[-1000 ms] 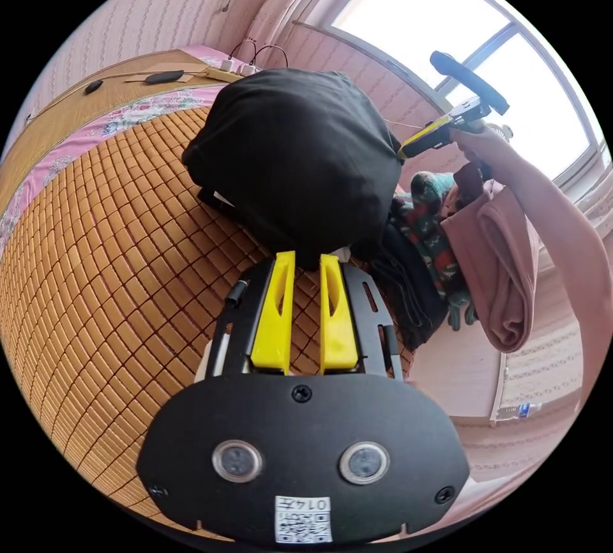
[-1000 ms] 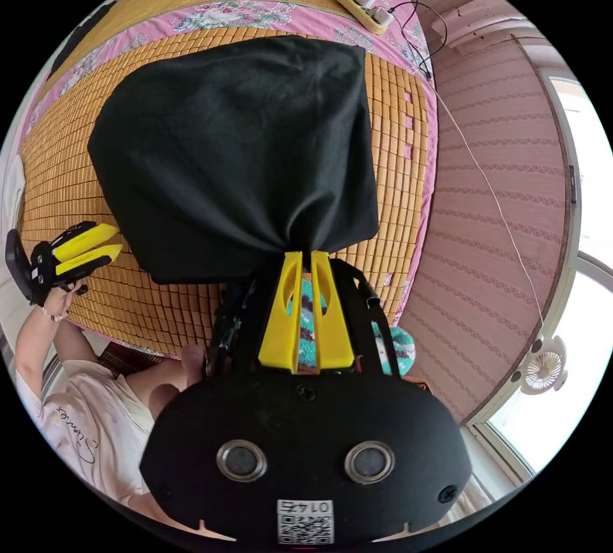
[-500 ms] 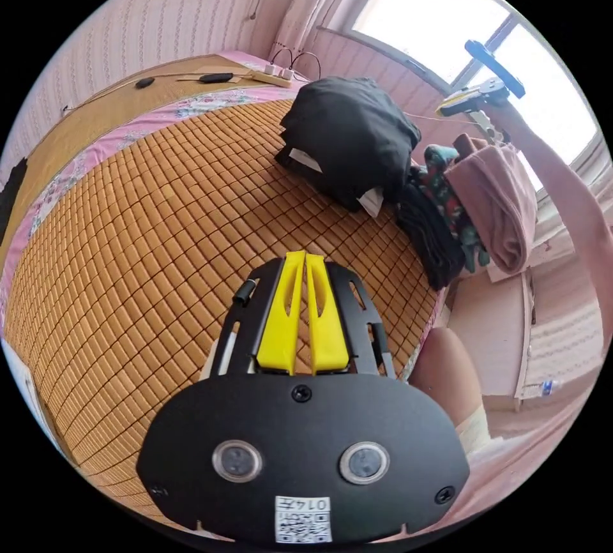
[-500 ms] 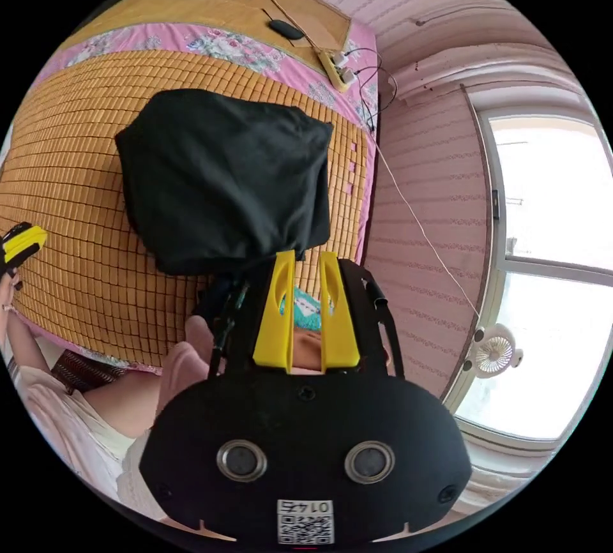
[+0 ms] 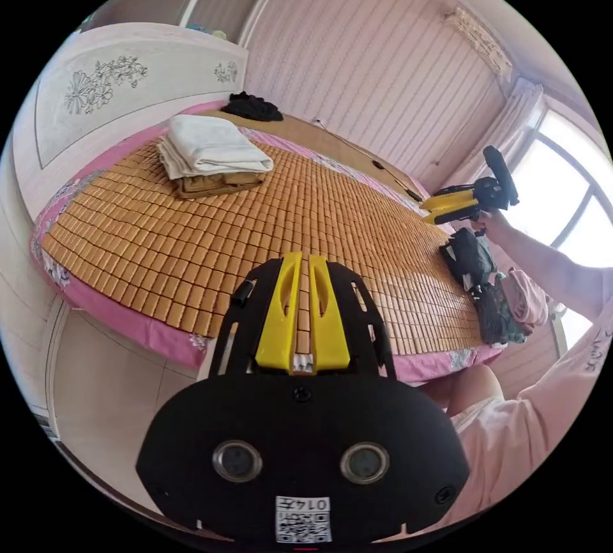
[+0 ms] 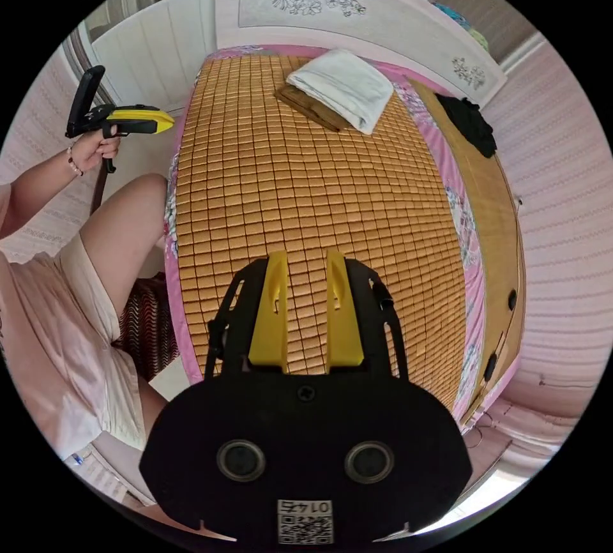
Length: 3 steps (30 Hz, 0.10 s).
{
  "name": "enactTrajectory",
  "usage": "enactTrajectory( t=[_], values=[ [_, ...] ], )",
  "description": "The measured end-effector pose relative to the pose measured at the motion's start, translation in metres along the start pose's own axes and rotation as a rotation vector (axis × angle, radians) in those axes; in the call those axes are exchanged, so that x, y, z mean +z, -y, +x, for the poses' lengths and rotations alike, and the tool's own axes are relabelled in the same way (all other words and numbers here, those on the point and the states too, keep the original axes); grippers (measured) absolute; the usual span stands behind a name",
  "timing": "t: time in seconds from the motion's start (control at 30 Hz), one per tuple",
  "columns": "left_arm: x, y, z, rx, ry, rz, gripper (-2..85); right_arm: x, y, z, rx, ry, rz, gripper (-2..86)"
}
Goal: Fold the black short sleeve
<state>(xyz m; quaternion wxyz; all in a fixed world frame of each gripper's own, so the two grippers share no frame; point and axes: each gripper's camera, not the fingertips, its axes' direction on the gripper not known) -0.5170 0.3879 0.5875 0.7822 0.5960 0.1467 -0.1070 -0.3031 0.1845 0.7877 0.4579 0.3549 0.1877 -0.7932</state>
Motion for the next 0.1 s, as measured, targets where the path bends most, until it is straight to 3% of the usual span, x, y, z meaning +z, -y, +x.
enactTrajectory(
  t=[0.1],
  values=[
    [-0.008, 0.003, -0.071, -0.076, 0.053, 0.055, 0.5, 0.042, 0.085, -0.034, -0.065, -0.024, 0.029, 9.5]
  ],
)
